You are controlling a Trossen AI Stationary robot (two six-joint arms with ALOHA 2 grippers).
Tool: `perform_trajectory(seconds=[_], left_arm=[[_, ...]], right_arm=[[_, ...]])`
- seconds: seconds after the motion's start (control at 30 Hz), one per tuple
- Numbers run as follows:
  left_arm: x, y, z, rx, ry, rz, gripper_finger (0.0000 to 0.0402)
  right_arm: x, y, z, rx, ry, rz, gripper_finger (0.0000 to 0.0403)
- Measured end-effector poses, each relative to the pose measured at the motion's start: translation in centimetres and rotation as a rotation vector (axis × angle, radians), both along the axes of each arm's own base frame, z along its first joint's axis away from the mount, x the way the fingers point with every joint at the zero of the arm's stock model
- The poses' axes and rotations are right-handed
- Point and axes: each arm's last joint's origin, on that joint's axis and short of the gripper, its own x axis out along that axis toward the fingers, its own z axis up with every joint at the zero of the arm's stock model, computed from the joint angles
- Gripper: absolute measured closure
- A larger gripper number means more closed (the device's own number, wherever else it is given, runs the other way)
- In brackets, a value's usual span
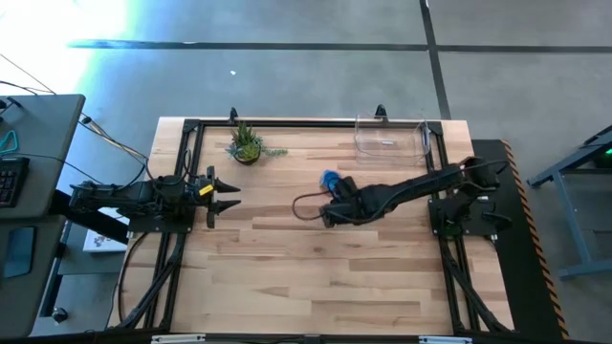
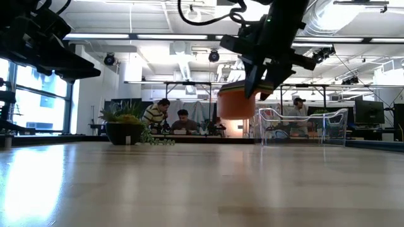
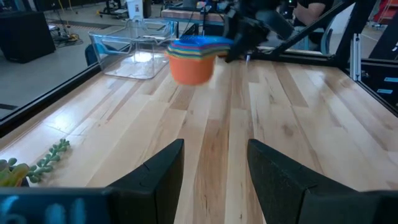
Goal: Nest measuring cups in basket
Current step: Put the stacked measuring cups into the transparent bin
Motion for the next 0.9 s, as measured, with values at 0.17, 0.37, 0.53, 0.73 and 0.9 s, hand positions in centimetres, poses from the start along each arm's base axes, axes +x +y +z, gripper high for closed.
perform_trajectory(seconds=[0.17,0.37,0.53,0.73,0.9], left_arm=[[0.0,0.0,0.0,0.000,0.000,0.000,0.0234],[0.0,0.0,0.0,0.000,0.000,-0.001,0.0234],[0.0,0.0,0.0,0.000,0.000,0.000,0.0234],[0.0,0.0,0.0,0.000,0.000,0.000,0.0234],[0.0,0.0,0.0,0.000,0.000,0.000,0.0234]], right_arm=[[-1.1,-1.8,1.6,-0.036,0.018,-0.034,0.0275],[-2.9,-4.3,3.9,-0.054,0.051,-0.050,0.0275],[-4.6,-6.6,5.8,-0.093,0.060,-0.066,0.0276],[-6.8,-9.0,7.8,-0.137,0.075,-0.072,0.0276],[-8.3,-11.0,8.8,-0.160,0.115,-0.075,0.0276]])
